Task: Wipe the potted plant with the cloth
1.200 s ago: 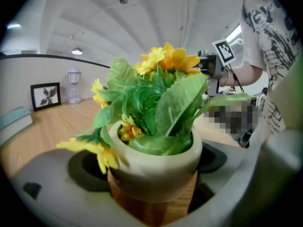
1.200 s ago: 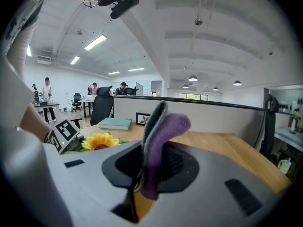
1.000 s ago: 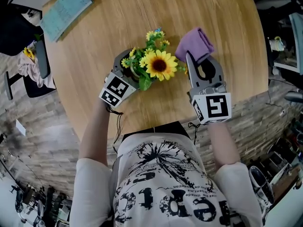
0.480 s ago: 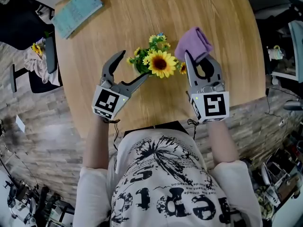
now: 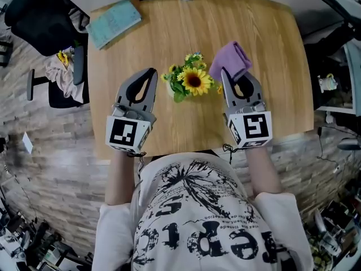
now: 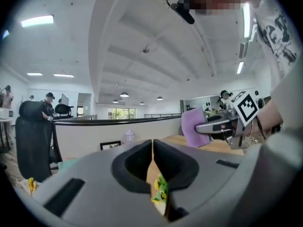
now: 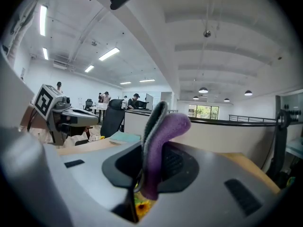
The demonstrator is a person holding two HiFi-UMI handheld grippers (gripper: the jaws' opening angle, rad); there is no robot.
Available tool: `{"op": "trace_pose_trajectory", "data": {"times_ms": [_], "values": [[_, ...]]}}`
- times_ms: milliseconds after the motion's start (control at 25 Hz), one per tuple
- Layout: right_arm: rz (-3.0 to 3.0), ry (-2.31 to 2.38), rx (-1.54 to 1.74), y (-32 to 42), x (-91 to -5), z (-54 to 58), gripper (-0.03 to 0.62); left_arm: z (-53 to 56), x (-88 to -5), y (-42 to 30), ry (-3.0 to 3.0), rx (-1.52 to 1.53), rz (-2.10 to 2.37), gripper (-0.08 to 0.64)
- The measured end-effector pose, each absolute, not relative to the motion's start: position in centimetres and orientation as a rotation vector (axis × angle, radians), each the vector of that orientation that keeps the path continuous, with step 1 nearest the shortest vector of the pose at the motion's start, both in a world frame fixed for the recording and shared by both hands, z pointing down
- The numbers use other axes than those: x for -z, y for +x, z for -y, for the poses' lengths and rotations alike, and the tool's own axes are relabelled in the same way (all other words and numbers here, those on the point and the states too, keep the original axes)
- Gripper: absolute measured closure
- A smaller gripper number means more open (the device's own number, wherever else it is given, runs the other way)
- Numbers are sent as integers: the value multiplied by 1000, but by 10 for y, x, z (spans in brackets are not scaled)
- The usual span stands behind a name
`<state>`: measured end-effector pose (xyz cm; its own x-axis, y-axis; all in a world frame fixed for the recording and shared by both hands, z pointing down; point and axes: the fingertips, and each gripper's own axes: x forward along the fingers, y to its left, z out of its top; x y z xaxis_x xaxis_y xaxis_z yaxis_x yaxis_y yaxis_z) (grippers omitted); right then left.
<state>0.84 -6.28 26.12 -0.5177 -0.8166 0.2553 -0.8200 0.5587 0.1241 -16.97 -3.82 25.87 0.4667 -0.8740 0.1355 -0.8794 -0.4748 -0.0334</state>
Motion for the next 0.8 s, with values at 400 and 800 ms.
{"op": "trace_pose_trajectory", "data": {"times_ms": [400, 800], "values": [[2551, 1291, 68, 11, -237, 41, 520, 16, -216, -190, 2503, -290, 1793, 557], [2599, 1176, 85, -3, -229, 28, 529, 0, -206, -183, 2568, -246, 1721, 557]]}}
